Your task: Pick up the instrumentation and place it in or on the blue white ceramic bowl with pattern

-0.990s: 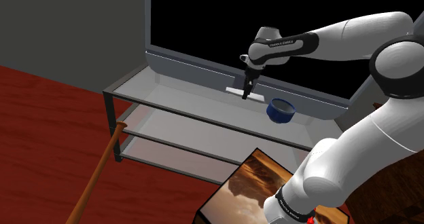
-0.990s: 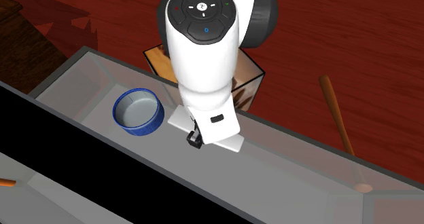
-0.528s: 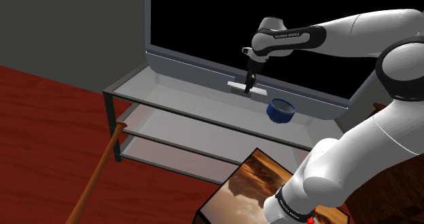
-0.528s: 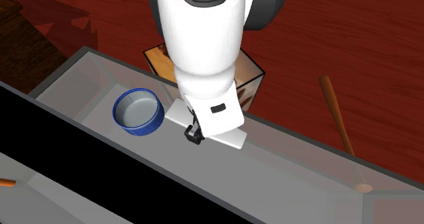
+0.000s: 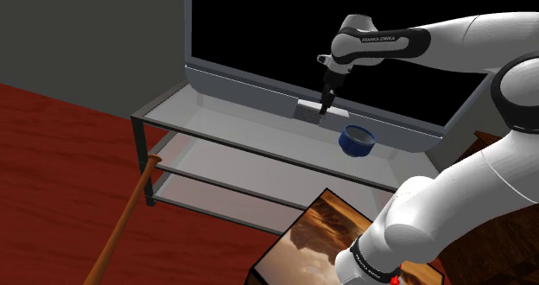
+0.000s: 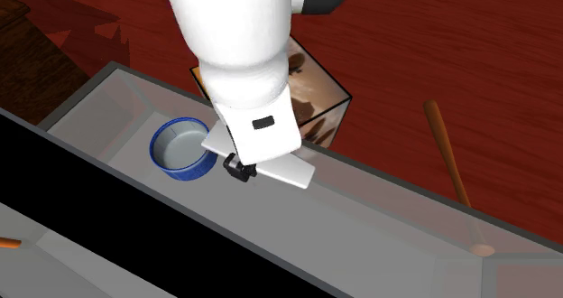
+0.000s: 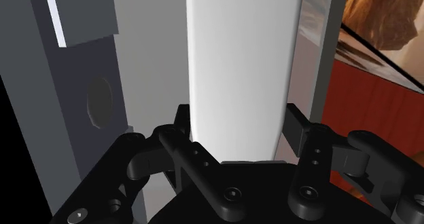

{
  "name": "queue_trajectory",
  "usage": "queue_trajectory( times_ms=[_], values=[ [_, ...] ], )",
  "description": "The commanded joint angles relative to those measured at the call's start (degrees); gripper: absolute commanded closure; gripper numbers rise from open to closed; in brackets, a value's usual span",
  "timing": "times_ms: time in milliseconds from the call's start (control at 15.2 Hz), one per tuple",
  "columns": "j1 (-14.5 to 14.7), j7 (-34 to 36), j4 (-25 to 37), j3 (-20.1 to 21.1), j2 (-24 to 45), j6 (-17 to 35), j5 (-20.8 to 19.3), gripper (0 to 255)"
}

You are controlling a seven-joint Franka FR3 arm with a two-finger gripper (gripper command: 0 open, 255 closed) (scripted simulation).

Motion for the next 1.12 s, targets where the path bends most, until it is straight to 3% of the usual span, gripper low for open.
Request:
queue_trajectory(
  times_ms=[0,858,1056],
  values=[
    [-1.26,-1.86,-1.18,-1.2,-1.92,-0.41,-1.22,255],
    [-9.78,-16.74,-4.59,-11.42,-10.23,-2.46,-9.04,255],
    [-9.8,-16.73,-6.53,-12.08,-9.8,-0.09,-9.25,255]
  ],
)
